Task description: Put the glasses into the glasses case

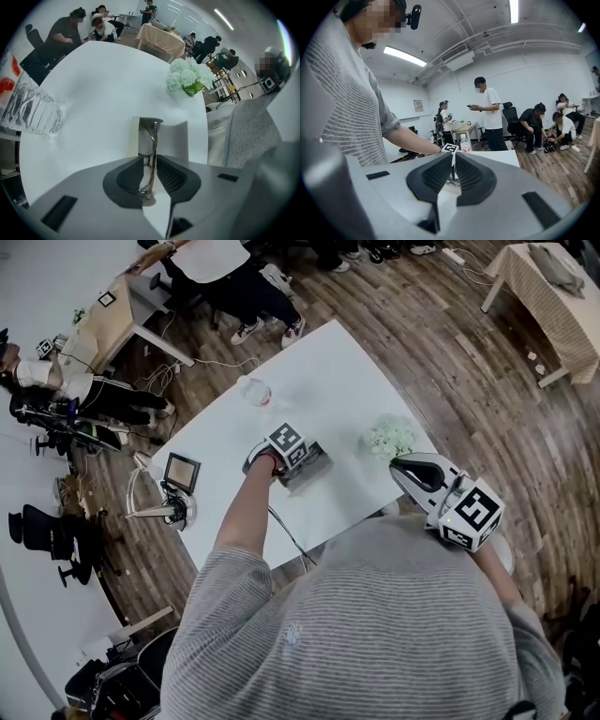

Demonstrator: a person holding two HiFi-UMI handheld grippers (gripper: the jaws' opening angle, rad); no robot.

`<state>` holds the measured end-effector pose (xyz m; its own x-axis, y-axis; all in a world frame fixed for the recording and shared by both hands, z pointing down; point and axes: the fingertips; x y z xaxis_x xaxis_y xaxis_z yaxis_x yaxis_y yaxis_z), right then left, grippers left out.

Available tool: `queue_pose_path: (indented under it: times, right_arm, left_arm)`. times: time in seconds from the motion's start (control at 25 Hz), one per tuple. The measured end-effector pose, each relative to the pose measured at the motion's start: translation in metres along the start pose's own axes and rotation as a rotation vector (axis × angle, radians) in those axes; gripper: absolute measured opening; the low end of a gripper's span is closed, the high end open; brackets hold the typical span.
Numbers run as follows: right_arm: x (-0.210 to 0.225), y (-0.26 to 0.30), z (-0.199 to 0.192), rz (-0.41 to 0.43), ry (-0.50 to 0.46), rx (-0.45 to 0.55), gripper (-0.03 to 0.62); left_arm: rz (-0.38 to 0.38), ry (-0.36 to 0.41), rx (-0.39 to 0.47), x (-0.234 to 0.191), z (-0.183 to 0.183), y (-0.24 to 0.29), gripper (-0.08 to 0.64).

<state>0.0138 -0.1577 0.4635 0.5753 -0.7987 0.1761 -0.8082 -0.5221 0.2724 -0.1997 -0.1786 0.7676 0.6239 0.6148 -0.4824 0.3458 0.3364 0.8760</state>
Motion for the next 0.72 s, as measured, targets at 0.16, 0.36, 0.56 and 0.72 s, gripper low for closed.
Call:
queue_pose_path:
  times: [0.16,0.36,0.56,0.72]
  right_arm:
    - [-0.019,0.015,-0.003,0.094,-0.064,-0.039,0.015]
    - [-0.032,0.024,0.002,0.148,-0.094,-0.045,0.015]
    - [-0.041,0.025,-0.006,0.17,-0.09,-0.063,0.015]
    - [-0.051,0.028,-0.006,0.211,-0.101,-0.064,0.015]
  left_arm:
    - [0.01,-0.002,0.013,-0.001,-0.002,-0.004,0.091]
    - [0.019,0.001,0.021,0.004,-0.003,-0.008,0.101]
    - [0.02,0.013,0.067,0.013,-0.002,-0.016,0.106]
    - [0.041,0.035,0.101,0.02,-0.004,-0.028,0.106]
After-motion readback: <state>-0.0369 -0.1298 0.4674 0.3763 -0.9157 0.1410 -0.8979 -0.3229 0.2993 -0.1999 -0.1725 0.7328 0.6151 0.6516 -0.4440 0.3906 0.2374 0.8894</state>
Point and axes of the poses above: the fingertips, and each gripper's own axes: y forward along the fingers, x to its right, z out of its top, and after that the axes turned 9 degrees about -z, right-handed
